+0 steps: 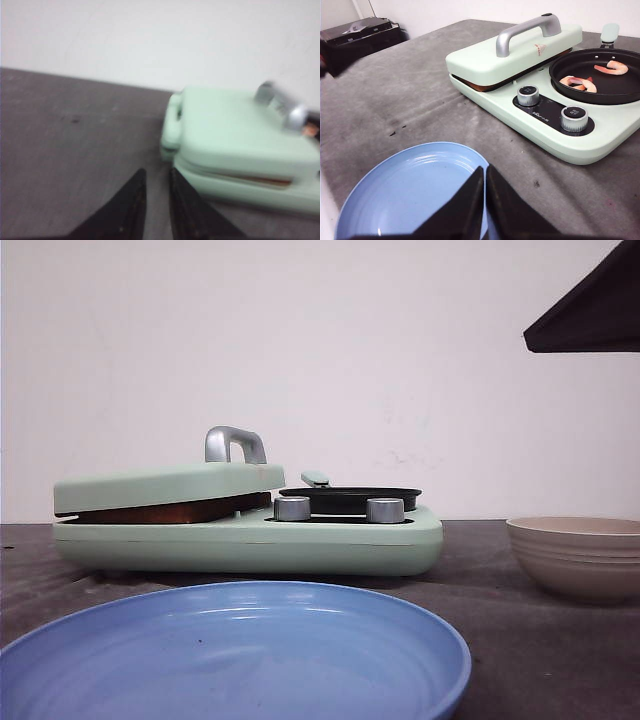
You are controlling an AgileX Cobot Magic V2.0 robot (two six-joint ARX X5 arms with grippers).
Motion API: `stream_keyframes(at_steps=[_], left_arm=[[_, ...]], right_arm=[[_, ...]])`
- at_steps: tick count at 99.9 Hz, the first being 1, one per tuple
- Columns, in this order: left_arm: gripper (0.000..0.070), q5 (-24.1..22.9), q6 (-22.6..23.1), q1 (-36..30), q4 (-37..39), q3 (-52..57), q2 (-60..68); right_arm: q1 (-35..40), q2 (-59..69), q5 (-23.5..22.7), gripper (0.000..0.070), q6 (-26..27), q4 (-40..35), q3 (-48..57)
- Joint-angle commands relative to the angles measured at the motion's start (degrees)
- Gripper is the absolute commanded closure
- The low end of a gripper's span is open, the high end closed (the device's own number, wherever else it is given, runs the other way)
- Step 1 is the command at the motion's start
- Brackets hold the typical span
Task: Make breakfast with bread and shrimp
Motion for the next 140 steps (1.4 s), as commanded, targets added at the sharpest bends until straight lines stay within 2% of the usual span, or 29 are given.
stream_keyframes(at_steps=[1, 13, 22, 28, 59, 140], left_arm=[[0.07, -0.2, 2.84, 0.7, -1.09, -1.05, -0.15], [0.07, -0.17, 4.44, 1.92, -7.21, -1.05, -0.15], [0.07, 0.13, 7.43, 2.19, -7.21, -1.05, -0.15], [0.07, 0.17, 7.87, 2.25, -7.26, -1.05, -0.15], [0.07, 1.99, 6.73, 2.03, -6.84, -1.03, -0.15], [0.07, 1.92, 6.71, 2.03, -6.84, -1.03, -0.15]], right_arm=[[0.57, 0.15, 0.0, 0.07, 0.37, 0.83, -0.07], [0.57, 0.17, 0.02, 0.07, 0.37, 0.87, -0.07], [0.57, 0.15, 0.0, 0.07, 0.37, 0.92, -0.07], [0.57, 0.15, 0.0, 0.07, 0.37, 0.9, -0.07], [0.57, 0.17, 0.0, 0.07, 0.37, 0.92, -0.07], [0.5, 0.13, 0.09, 0.07, 0.15, 0.74, -0.07]])
